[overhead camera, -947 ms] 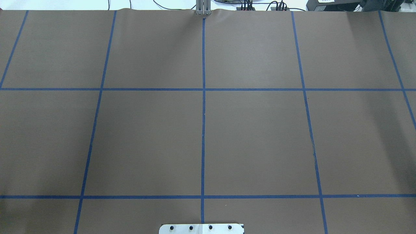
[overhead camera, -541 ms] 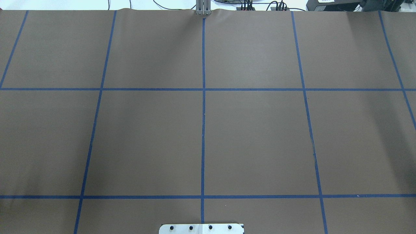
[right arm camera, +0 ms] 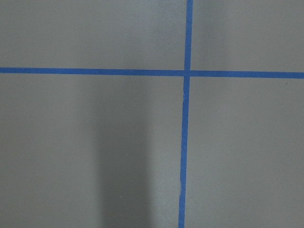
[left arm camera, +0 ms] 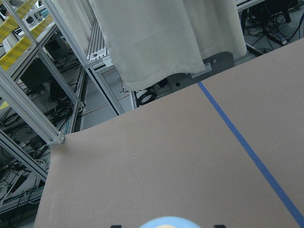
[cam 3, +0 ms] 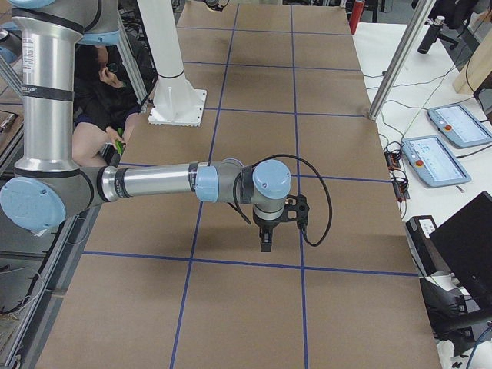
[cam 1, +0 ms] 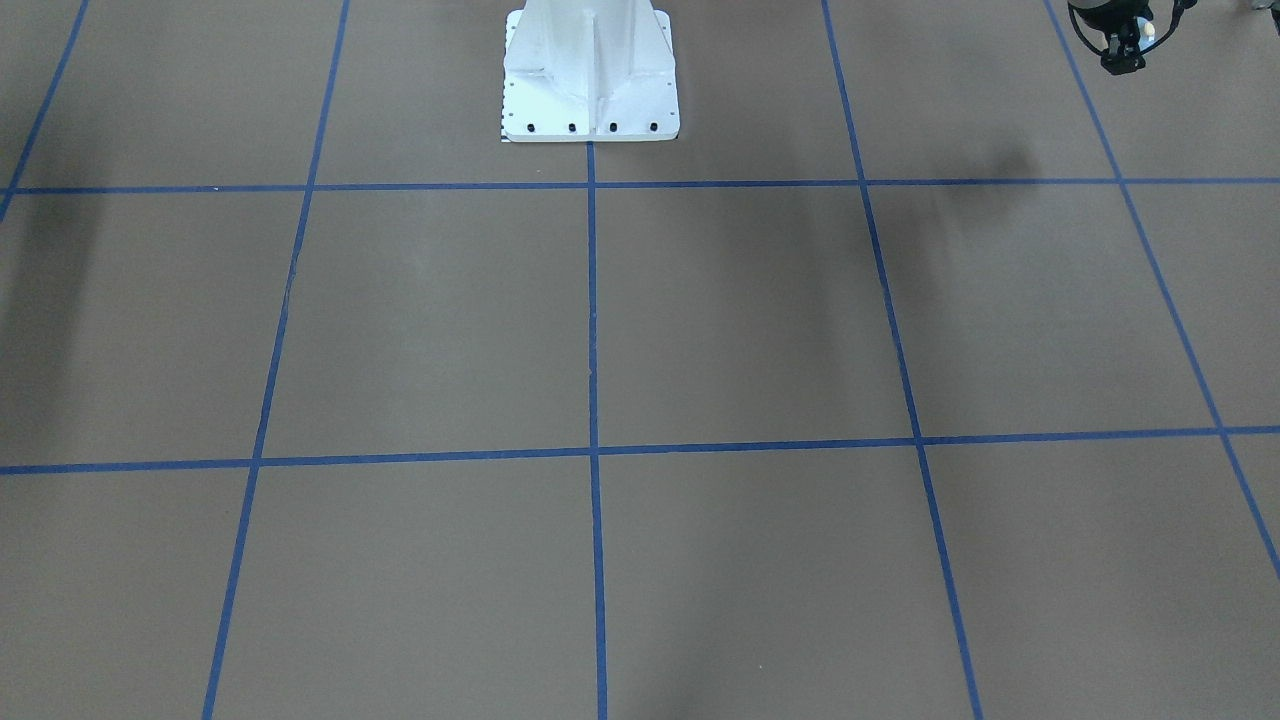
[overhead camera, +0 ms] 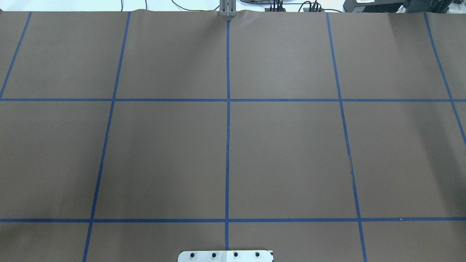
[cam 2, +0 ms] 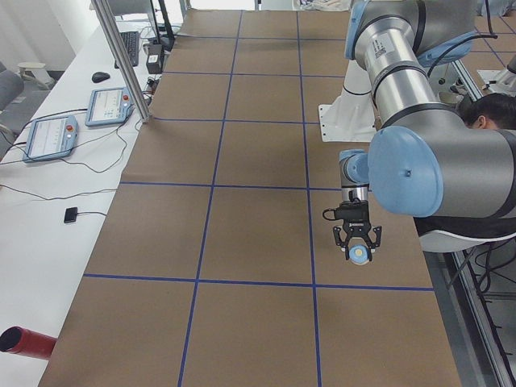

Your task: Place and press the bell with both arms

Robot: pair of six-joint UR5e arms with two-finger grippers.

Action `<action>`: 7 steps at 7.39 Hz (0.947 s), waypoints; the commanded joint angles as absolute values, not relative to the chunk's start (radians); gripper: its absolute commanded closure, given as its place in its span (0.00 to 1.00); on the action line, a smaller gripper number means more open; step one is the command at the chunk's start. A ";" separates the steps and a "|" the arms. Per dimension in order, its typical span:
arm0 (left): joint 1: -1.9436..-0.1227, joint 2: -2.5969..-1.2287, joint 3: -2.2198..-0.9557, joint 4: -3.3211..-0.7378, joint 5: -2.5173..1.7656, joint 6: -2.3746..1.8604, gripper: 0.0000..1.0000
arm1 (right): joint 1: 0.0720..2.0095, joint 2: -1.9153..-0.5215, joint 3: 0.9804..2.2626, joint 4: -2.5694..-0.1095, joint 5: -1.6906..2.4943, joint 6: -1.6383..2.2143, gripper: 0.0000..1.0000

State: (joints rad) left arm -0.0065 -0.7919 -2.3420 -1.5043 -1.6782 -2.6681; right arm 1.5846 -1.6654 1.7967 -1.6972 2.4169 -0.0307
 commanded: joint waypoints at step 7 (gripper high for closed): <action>-0.540 -1.702 -2.254 -1.003 -1.429 -1.781 1.00 | 1.583 -1.655 1.773 -1.695 2.414 -0.031 0.00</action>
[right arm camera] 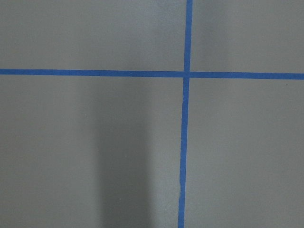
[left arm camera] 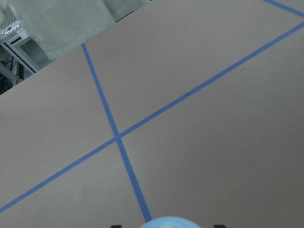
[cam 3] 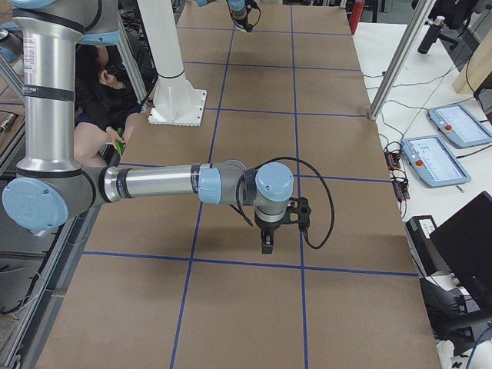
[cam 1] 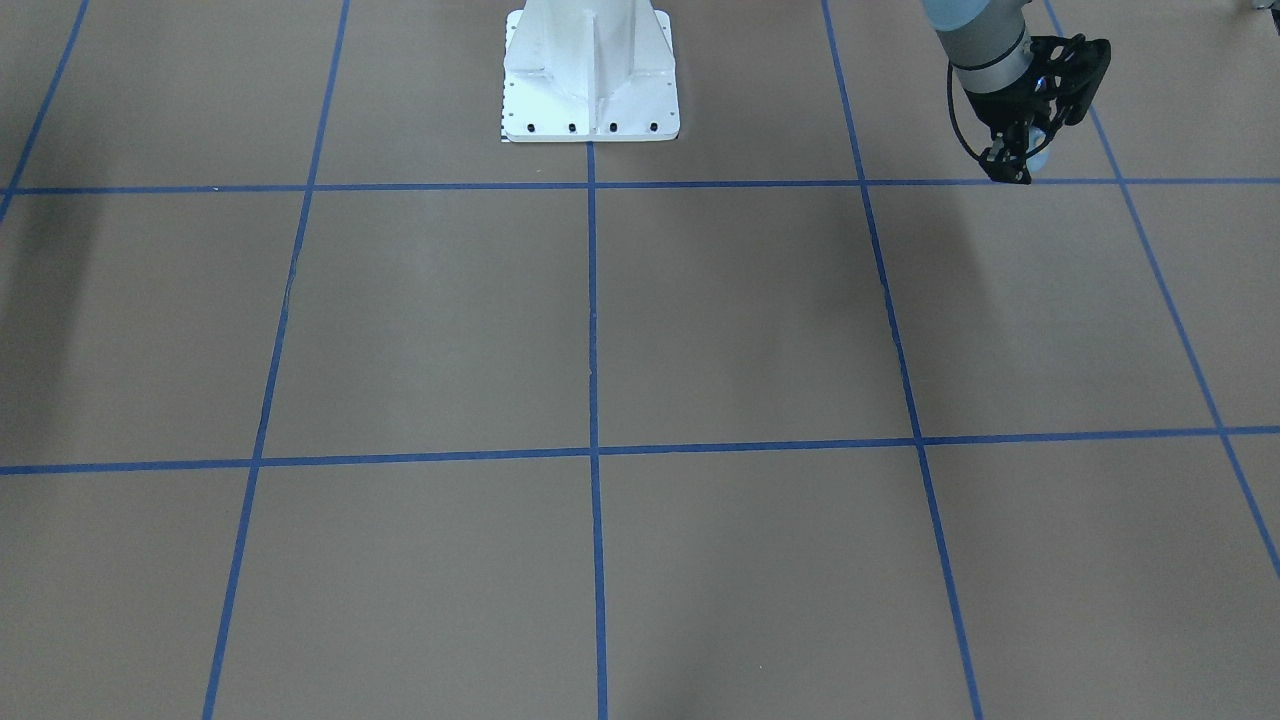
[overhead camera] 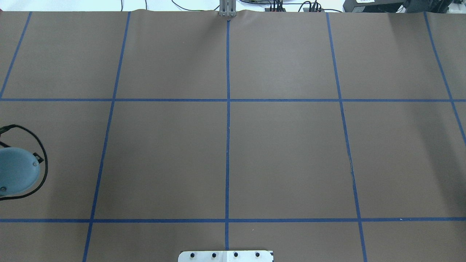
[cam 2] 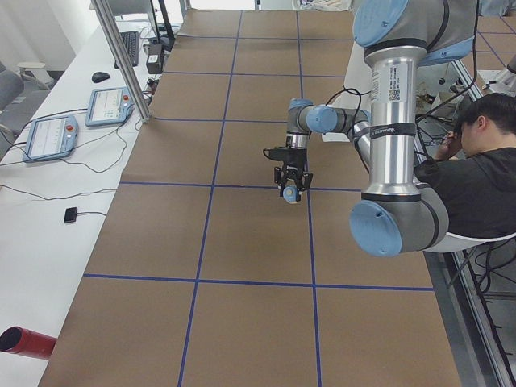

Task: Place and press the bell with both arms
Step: 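Move the held bell with the left gripper to the table center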

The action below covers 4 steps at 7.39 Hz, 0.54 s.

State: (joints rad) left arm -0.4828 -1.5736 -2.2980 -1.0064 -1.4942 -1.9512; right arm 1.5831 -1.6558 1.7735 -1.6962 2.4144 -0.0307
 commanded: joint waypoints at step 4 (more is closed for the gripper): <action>-0.568 -1.980 -2.139 -1.154 -1.269 -1.381 1.00 | 1.574 -1.652 1.782 -1.694 2.408 -0.043 0.00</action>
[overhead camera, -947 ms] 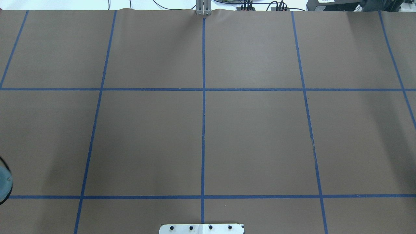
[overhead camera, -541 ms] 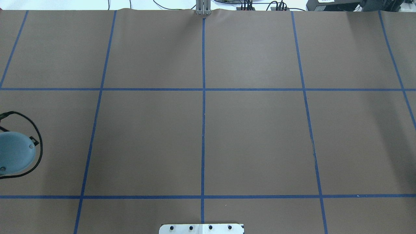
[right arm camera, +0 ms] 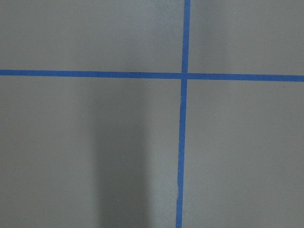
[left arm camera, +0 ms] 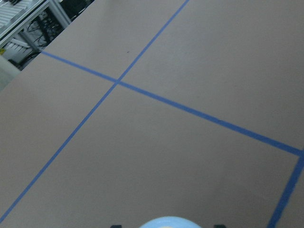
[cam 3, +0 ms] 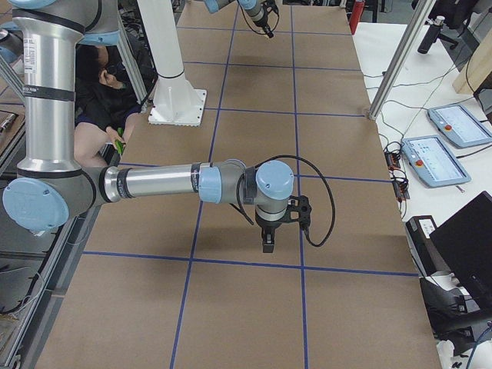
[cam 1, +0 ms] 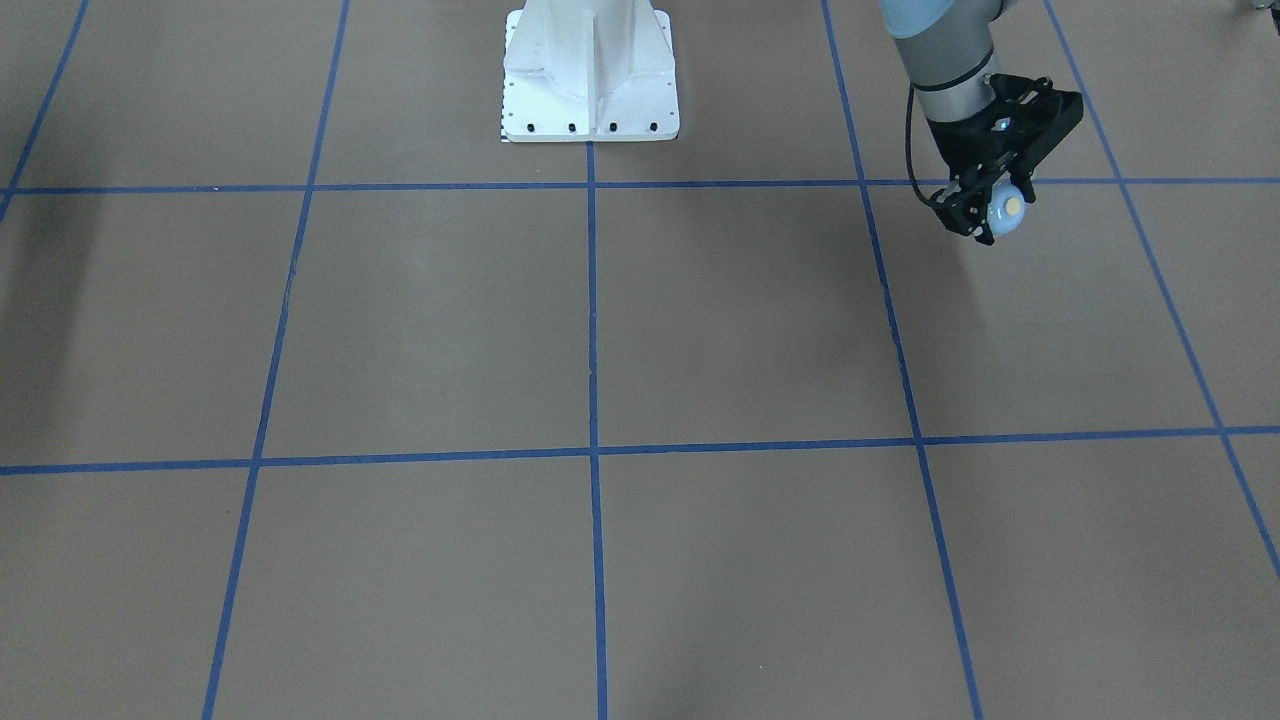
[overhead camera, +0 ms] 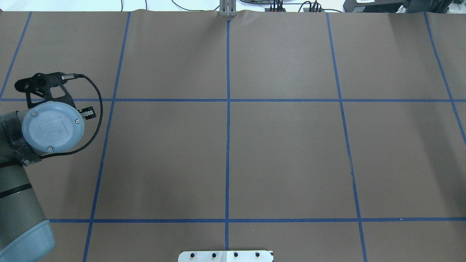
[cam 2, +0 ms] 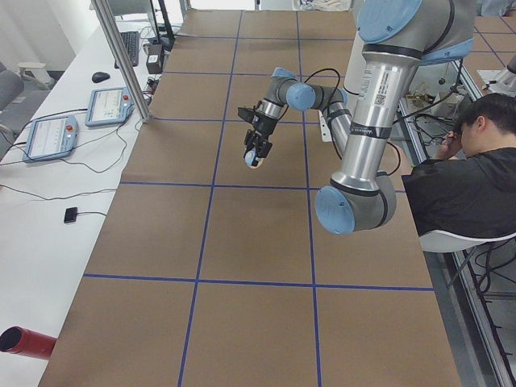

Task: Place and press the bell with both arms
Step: 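Move the held bell with the left gripper to the table center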

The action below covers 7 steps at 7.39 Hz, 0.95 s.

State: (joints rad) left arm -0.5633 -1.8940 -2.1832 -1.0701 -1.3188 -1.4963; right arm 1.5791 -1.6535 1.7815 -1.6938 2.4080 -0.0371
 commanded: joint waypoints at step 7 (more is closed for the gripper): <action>-0.548 -2.036 -1.732 -2.105 -1.186 -1.065 1.00 | 1.559 -1.597 1.778 -1.694 2.414 -0.026 0.00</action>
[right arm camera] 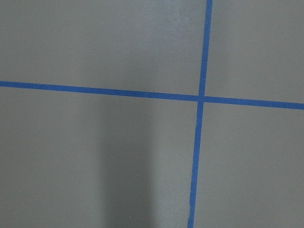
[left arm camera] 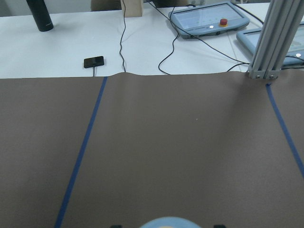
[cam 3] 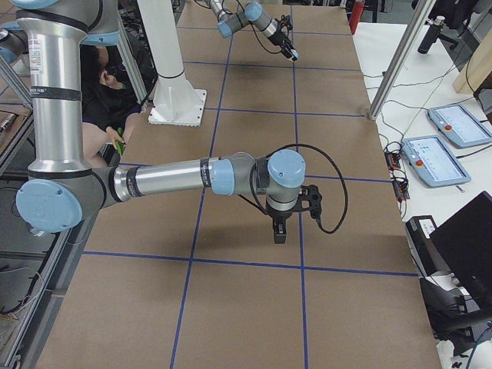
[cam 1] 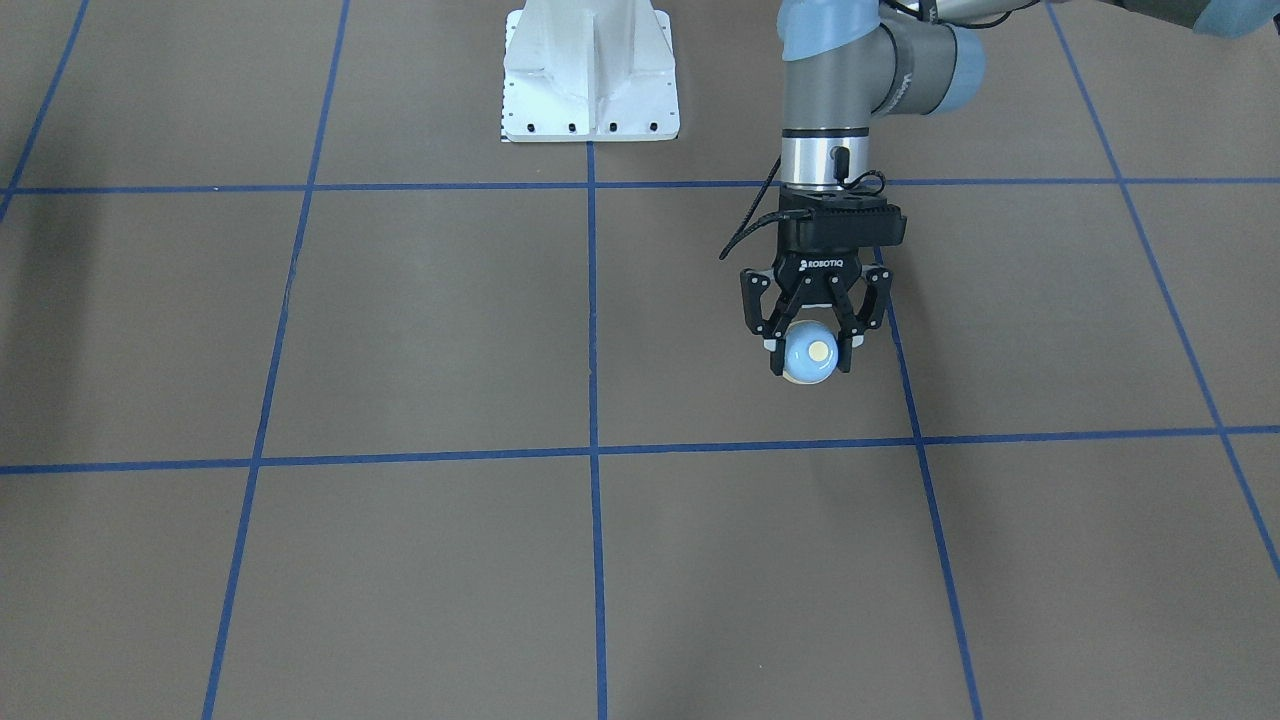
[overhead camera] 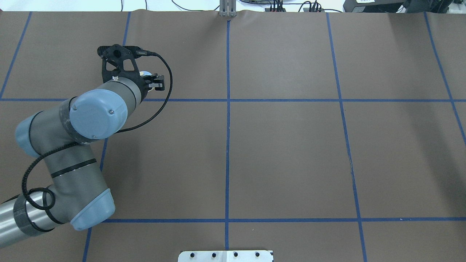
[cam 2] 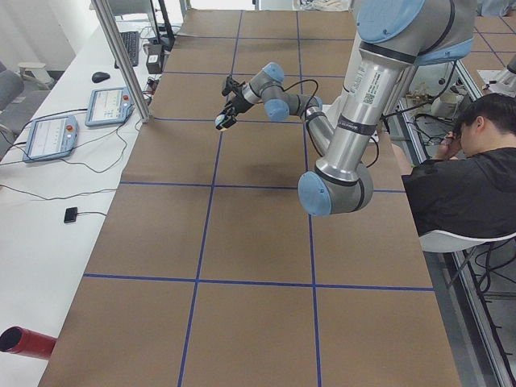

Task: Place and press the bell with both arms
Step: 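Move the held bell with the left gripper to the table center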

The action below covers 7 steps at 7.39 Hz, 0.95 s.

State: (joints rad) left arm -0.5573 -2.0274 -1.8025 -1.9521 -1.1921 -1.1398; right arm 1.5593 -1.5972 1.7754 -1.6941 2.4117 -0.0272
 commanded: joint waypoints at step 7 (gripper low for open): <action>-0.494 -2.370 -1.125 -2.601 -1.206 -0.957 1.00 | 1.516 -1.582 1.782 -1.694 2.414 -0.028 0.00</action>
State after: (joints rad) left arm -0.5038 -2.3359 -1.2144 -2.4984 -1.1971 -0.9692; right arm 1.5233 -1.5866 1.7824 -1.6937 2.4133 -0.0282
